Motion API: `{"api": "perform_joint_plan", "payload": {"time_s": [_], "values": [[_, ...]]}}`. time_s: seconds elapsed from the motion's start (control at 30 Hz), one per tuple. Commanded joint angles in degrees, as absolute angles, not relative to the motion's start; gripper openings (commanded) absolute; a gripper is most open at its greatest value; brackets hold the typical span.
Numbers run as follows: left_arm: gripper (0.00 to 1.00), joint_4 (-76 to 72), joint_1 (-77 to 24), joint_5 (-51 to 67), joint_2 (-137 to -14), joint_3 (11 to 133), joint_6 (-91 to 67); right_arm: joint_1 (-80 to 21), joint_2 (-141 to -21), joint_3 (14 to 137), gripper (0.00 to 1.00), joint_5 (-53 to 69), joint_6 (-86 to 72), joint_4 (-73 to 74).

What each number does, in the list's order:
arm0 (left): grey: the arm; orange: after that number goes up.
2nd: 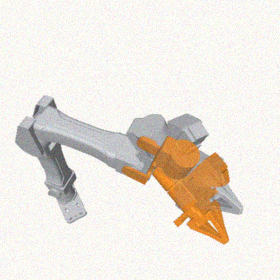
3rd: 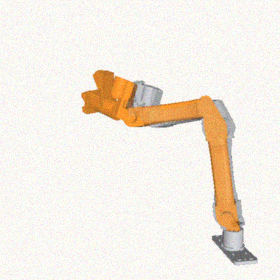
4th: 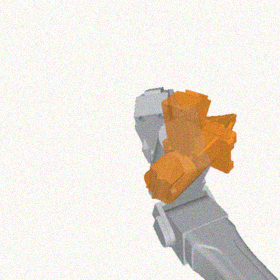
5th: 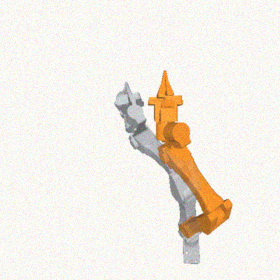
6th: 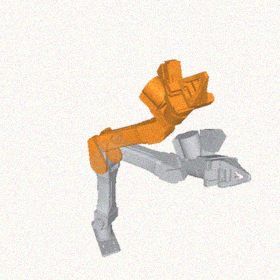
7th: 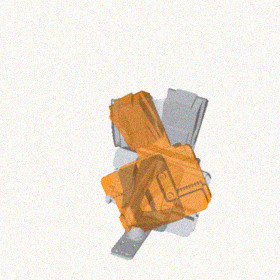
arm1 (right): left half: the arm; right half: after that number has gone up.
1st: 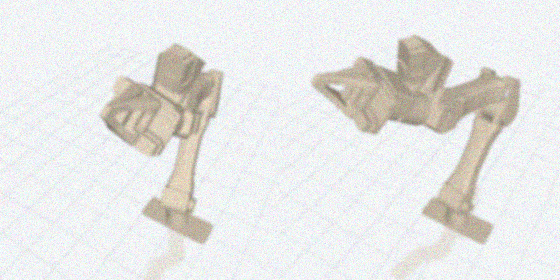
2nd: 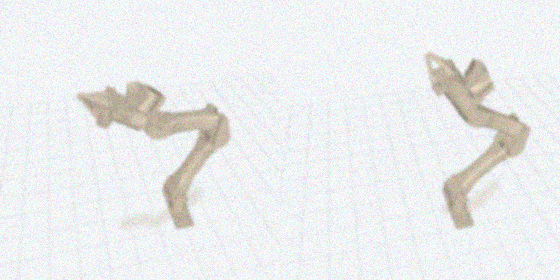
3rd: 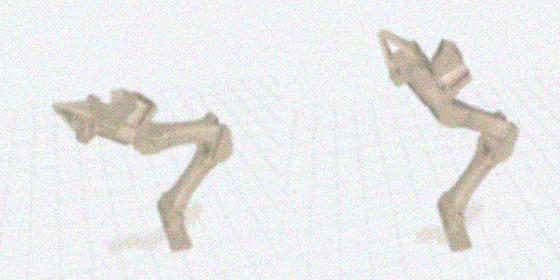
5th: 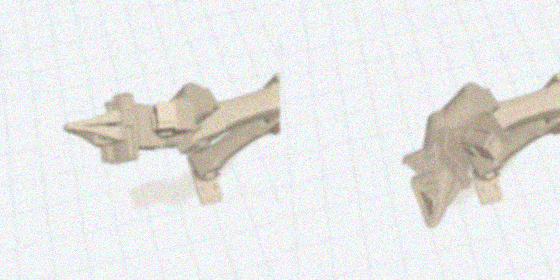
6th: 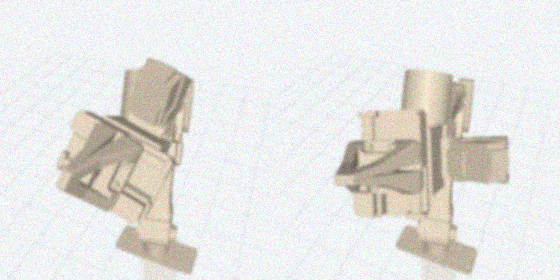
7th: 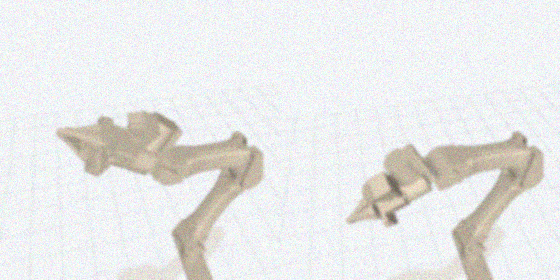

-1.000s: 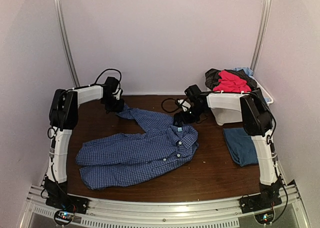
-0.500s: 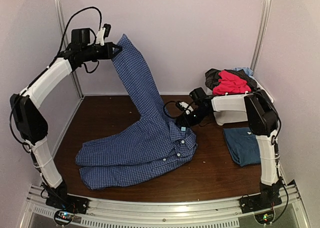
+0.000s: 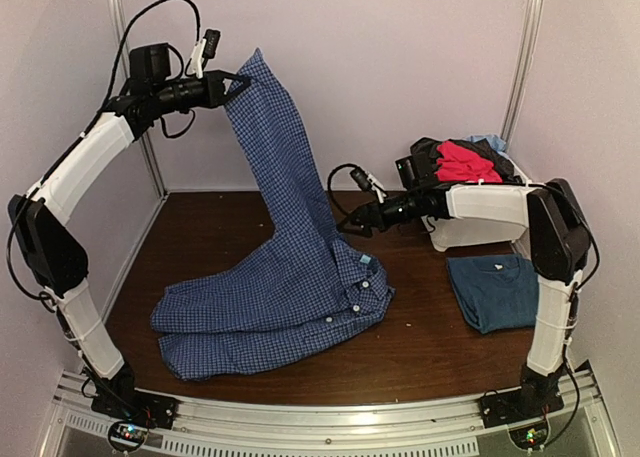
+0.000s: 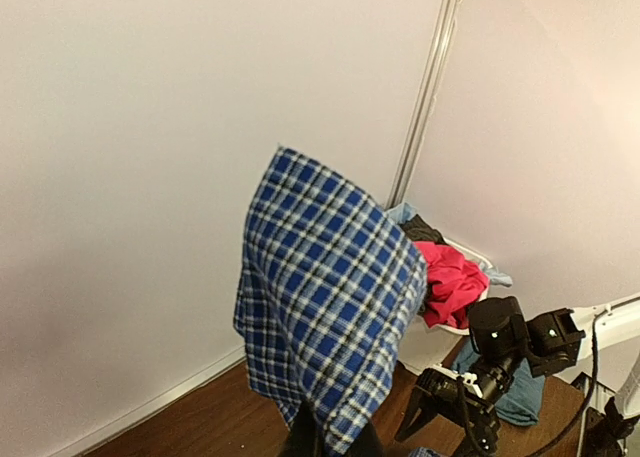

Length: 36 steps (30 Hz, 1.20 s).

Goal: Fold and stack the mixed laundry pile
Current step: Pick up the crumpled shirt from the center of the board, then flatten out the crumpled shirt at the center of the board.

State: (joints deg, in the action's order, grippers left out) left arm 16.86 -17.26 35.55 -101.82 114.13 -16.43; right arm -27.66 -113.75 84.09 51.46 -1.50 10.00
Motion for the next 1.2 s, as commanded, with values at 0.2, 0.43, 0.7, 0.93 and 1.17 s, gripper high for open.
{"api": "perform_joint_plan", "payload": {"time_s": [0.2,0.43,0.7,0.93,1.17], "values": [[0.00,8.4,-19.7,53.2,-95.4,120.1,-19.6,-27.8,-114.3,93.0,0.99,51.1,3.4,5.2],[0.00,3.6,-20.9,59.0,-92.7,119.6,-23.5,-28.8,-114.1,95.2,1.00,56.5,4.4,-1.6],[0.00,-4.3,-21.2,62.1,-91.4,117.2,-29.3,-32.8,-119.0,102.1,0.99,66.3,1.6,-4.9],[0.00,-7.6,-21.9,62.1,-88.4,110.2,-30.1,-37.4,-119.9,101.0,0.95,63.4,2.0,-8.5],[0.00,-8.4,-22.1,62.7,-87.3,109.1,-30.5,-38.7,-124.5,106.2,0.69,65.7,0.8,-9.2]]}}
